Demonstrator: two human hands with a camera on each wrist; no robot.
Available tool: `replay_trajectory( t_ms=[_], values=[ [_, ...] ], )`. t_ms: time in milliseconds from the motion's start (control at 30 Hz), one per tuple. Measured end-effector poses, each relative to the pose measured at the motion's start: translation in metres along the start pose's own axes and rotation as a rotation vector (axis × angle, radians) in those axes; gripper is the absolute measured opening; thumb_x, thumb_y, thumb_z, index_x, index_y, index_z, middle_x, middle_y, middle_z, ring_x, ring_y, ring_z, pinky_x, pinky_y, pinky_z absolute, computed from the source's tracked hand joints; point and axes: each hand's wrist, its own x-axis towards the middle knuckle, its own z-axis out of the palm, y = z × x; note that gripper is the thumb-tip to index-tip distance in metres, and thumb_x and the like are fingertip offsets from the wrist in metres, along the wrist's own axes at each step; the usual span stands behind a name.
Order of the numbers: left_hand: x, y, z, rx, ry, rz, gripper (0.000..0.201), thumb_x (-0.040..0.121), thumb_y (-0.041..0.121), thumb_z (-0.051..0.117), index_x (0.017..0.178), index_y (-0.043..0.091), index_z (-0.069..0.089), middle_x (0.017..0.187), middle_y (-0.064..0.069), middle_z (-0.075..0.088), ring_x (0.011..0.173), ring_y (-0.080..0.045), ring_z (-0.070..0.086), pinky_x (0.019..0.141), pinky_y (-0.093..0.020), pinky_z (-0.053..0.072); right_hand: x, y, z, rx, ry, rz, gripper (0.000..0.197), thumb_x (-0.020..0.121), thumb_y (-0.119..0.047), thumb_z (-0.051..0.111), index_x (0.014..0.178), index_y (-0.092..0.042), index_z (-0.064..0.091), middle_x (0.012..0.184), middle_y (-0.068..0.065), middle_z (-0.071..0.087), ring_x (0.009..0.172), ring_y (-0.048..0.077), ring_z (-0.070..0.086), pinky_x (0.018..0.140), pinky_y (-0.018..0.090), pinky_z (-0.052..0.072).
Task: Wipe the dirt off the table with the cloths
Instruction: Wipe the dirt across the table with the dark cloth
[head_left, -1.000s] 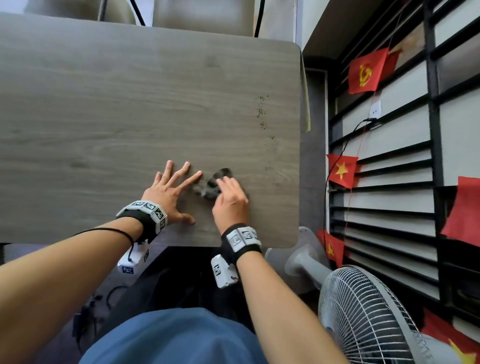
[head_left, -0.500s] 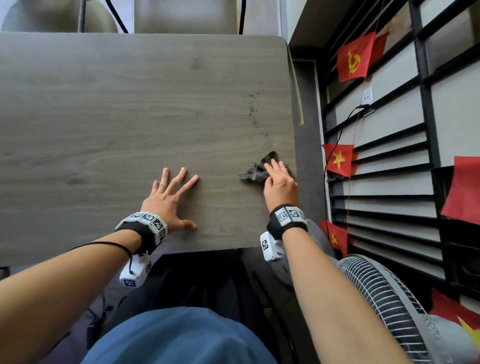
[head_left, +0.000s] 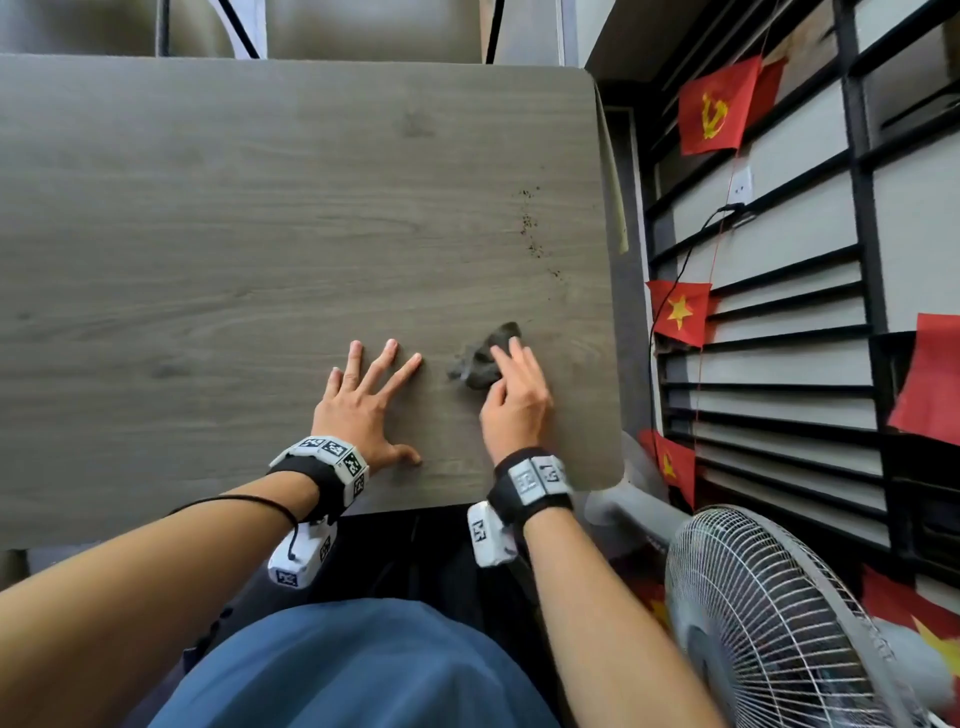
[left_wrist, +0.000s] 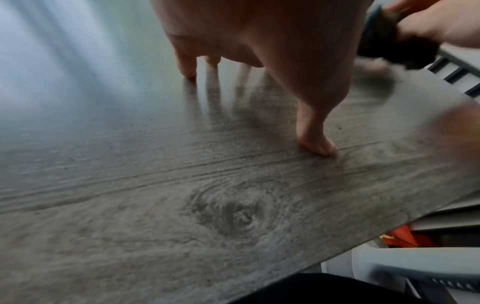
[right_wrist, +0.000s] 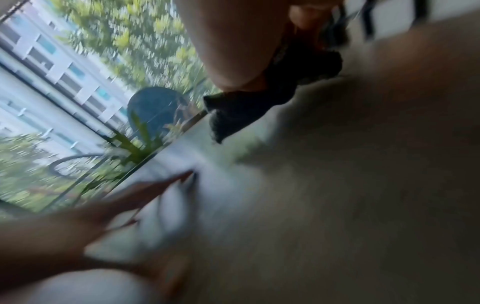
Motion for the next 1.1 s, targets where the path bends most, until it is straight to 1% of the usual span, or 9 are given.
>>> replay_trajectory(
  t_ms=[100,167,300,400,633,800,900,1000,1100],
  values=[
    [0.000,-0.001,0.003,-0.046,0.046,0.015,0.114,0.075,0.076,0.061,0.152,0.051,-0.019,0.167,0.010,-0.014,0.153,-0.036,-0.013,0.123,-0.055,0.014,-0.060,-0.050,0.044,-0.110,-0.195,0.080,0.071,0.075,-0.016,0.052,0.145,-0.013,0.042,0.160,0.012,0.019,0.149,0.031,0.008,0.121,0.045,0.013],
    [-0.001,-0.002,0.004,-0.084,0.099,0.031,0.100,0.083,0.068,0.055,0.155,0.049,-0.011,0.169,0.008,-0.007,0.154,-0.037,-0.009,0.121,-0.056,0.019,-0.067,-0.059,0.052,-0.148,-0.188,0.159,0.076,0.079,-0.026,0.056,0.150,-0.016,0.032,0.162,0.009,0.008,0.150,0.028,-0.002,0.122,0.042,0.005],
    [-0.003,0.000,0.001,-0.048,0.020,0.029,0.129,0.063,0.073,0.074,0.157,0.045,-0.011,0.168,0.008,-0.012,0.153,-0.037,-0.013,0.124,-0.055,0.012,-0.050,-0.031,0.040,-0.166,-0.186,0.053,0.066,0.082,-0.016,0.056,0.146,-0.022,0.041,0.160,0.004,0.022,0.149,0.023,0.013,0.119,0.042,0.021],
    [-0.002,0.007,-0.003,0.001,0.003,-0.005,0.138,0.059,0.077,0.076,0.156,0.044,-0.016,0.167,0.008,-0.016,0.153,-0.037,-0.016,0.123,-0.058,0.010,-0.031,-0.011,0.030,-0.165,-0.153,0.028,0.062,0.083,-0.008,0.052,0.143,-0.021,0.047,0.155,0.003,0.033,0.147,0.020,0.022,0.118,0.040,0.026],
    [-0.001,0.006,-0.008,0.031,-0.011,-0.008,0.136,0.060,0.077,0.076,0.157,0.042,-0.012,0.167,0.005,-0.013,0.152,-0.040,-0.012,0.120,-0.062,0.012,0.034,0.022,0.004,-0.205,0.012,0.169,0.061,0.083,0.004,0.053,0.141,-0.016,0.050,0.151,0.006,0.041,0.142,0.025,0.032,0.115,0.037,0.031],
    [0.016,-0.002,-0.026,0.036,0.051,0.009,0.115,0.066,0.070,0.076,0.158,0.041,0.012,0.162,-0.001,0.016,0.147,-0.036,0.013,0.119,-0.054,0.020,0.063,0.023,-0.007,-0.258,-0.044,0.208,0.055,0.084,0.008,0.047,0.136,-0.009,0.055,0.148,0.011,0.044,0.140,0.032,0.036,0.110,0.043,0.037],
    [0.043,-0.006,-0.044,0.010,0.062,-0.019,0.120,0.059,0.072,0.078,0.156,0.043,0.015,0.162,0.001,0.013,0.148,-0.035,0.011,0.119,-0.058,0.019,0.055,0.000,0.001,-0.265,-0.058,0.104,0.054,0.083,0.009,0.046,0.133,-0.007,0.057,0.144,0.013,0.048,0.136,0.034,0.040,0.111,0.041,0.037],
    [0.068,-0.003,-0.065,-0.018,0.047,-0.067,0.111,0.068,0.051,0.080,0.157,0.042,0.015,0.165,0.001,0.004,0.151,-0.038,0.000,0.118,-0.065,0.018,0.026,-0.040,0.035,-0.225,-0.196,-0.084,0.053,0.084,0.006,0.045,0.134,-0.009,0.056,0.146,0.013,0.046,0.139,0.033,0.037,0.113,0.042,0.034],
    [0.083,0.001,-0.080,-0.024,-0.015,-0.121,0.112,0.071,0.034,0.076,0.156,0.046,0.005,0.165,0.004,-0.010,0.151,-0.042,-0.010,0.111,-0.075,0.019,0.009,-0.057,0.056,-0.170,-0.297,-0.095,0.059,0.082,0.008,0.045,0.137,-0.012,0.053,0.151,0.010,0.040,0.142,0.031,0.031,0.116,0.043,0.029]
  ],
)
